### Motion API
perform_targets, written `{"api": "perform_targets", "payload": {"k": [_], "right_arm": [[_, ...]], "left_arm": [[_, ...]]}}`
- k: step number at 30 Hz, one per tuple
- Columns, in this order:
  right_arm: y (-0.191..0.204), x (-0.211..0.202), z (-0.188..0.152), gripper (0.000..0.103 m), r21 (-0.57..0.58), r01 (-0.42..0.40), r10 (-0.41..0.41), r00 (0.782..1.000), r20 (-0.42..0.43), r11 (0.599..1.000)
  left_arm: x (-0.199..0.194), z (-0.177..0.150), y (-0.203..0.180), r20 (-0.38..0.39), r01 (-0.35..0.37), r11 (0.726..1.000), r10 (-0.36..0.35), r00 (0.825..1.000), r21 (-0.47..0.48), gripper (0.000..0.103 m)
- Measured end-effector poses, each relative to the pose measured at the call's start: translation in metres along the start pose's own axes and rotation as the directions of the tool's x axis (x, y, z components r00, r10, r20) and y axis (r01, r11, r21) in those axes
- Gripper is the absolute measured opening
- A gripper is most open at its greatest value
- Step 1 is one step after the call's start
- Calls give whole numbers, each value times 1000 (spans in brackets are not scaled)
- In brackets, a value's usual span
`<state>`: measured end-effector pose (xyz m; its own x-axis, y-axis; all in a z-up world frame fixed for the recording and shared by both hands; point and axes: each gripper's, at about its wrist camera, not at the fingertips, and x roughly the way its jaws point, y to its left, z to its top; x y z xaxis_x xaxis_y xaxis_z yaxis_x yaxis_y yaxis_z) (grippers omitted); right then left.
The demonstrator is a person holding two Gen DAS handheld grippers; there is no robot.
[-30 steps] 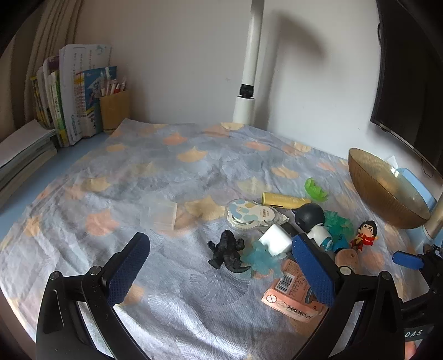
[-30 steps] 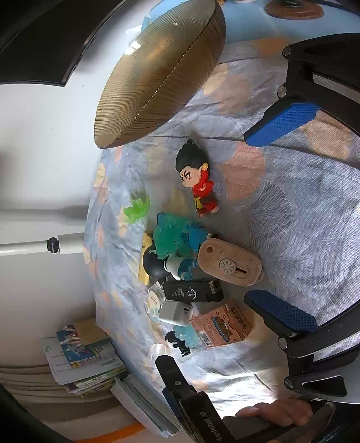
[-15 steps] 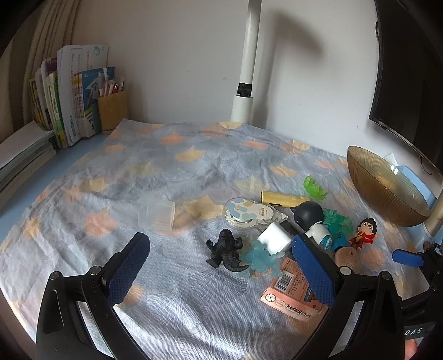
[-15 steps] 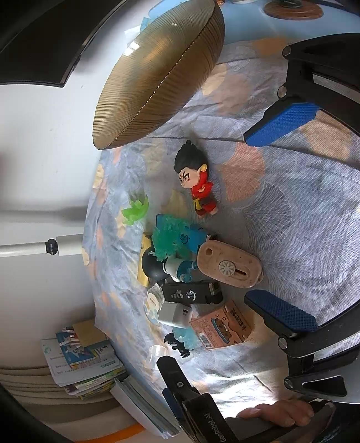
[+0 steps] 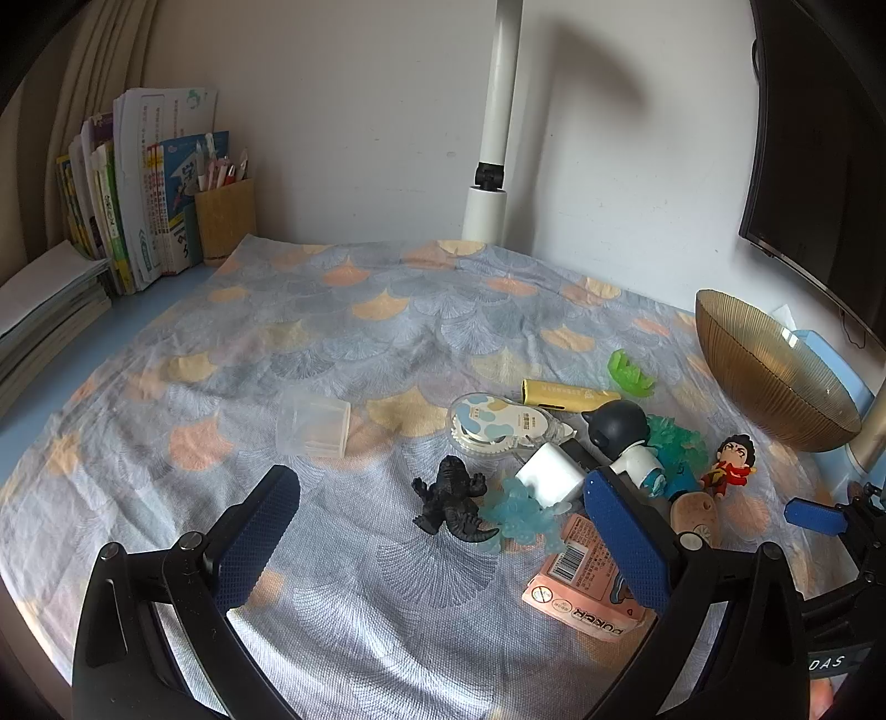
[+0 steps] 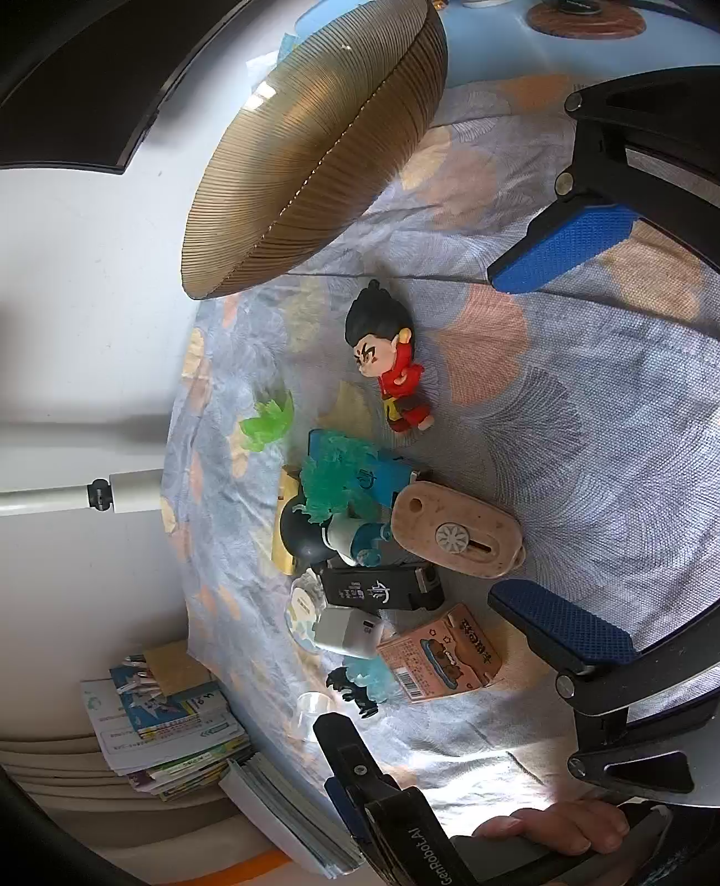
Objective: Organize rigid objects
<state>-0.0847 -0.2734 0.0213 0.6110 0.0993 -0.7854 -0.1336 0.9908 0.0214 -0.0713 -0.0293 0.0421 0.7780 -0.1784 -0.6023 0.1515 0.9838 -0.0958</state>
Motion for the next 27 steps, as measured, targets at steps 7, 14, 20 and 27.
{"api": "perform_targets", "payload": {"k": [7,14,20,27], "right_arm": [[0,0,-1,103,4,2,-2,1000,-8,1000],[0,-2,0,103,11,14,-14,1000,6,1000],[-3,-14,0,103,21,-8,8,999,35,1000],[-3,-35,-8,103,47,-122,120,992,41,991]], "left_arm": [[0,0,0,-1,0,1000,0,1000,0,102],[-2,-2,3,-9,-13,1000,13,1000,-16,102],[-30,-22,12,-47,67,997,-66,997,27,102],[-51,-25,58,-76,135,989,-139,987,-52,102]]}}
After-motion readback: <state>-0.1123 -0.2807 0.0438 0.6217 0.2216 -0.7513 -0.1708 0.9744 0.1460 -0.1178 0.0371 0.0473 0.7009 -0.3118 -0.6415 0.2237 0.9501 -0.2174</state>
